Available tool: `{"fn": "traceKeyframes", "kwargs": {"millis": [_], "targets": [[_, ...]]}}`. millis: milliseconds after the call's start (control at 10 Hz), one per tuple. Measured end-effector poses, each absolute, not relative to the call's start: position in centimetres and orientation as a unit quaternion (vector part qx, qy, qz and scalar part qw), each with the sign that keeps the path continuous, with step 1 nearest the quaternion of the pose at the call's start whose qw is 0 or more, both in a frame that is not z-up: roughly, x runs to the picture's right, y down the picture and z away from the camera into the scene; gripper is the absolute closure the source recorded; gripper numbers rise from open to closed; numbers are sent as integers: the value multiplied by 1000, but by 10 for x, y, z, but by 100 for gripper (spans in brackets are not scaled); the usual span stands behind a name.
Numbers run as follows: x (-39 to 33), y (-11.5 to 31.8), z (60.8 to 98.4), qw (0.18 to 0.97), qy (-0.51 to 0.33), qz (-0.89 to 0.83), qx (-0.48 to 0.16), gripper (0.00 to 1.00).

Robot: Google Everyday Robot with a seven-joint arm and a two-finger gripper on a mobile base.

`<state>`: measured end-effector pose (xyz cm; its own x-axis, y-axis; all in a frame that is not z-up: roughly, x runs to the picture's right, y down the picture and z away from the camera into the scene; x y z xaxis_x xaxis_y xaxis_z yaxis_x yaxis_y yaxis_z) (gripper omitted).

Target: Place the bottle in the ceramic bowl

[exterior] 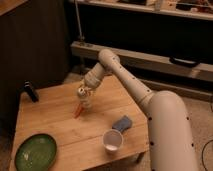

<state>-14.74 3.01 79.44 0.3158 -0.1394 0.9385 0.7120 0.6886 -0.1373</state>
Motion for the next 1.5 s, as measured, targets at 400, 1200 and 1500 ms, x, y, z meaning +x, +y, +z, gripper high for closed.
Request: {"fn": "traceKeyframes", "kwargs": {"millis": [400,1200,1500], "targets": [[-174,38,772,736,-525,-309,-295,100],[-194,37,744,708,-557,-340,-270,100],[-211,40,711,679,-585,-364,-254,100]]}}
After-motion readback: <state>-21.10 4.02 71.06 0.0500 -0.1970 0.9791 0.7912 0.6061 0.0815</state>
